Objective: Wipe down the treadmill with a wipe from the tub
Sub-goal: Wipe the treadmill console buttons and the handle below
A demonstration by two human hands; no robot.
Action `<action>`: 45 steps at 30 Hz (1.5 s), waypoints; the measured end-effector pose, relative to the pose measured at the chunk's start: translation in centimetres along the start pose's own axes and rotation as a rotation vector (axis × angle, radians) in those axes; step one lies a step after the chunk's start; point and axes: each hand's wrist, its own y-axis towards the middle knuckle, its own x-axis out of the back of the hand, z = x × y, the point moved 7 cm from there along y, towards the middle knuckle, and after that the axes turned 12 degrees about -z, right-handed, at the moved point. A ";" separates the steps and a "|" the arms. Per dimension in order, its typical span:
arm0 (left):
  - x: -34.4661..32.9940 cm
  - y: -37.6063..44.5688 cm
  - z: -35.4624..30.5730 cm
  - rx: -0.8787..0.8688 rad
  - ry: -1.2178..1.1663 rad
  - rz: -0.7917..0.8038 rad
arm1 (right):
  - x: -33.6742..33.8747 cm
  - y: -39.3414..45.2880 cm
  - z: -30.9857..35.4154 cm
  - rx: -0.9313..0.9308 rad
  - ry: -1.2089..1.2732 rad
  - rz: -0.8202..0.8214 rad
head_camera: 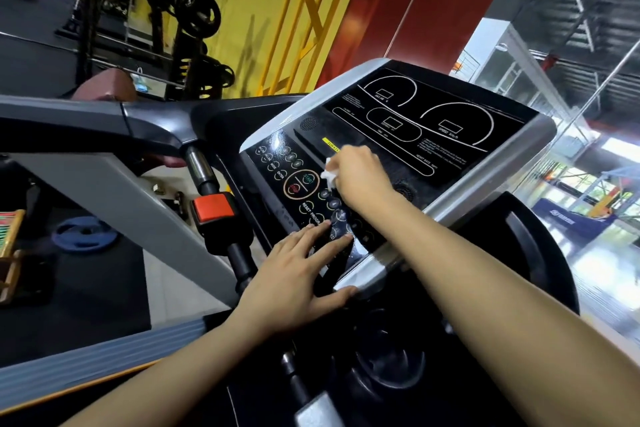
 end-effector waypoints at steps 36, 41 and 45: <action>2.0 -4.0 4.4 0.174 -0.028 -0.093 | -3.2 -5.9 3.9 0.264 -0.039 -0.018; 1.7 -4.0 4.5 0.175 -0.036 -0.080 | -5.3 -8.1 6.2 0.471 -0.017 0.163; 1.9 -3.9 4.3 0.168 -0.007 -0.078 | -2.7 -5.8 1.5 0.216 -0.112 -0.012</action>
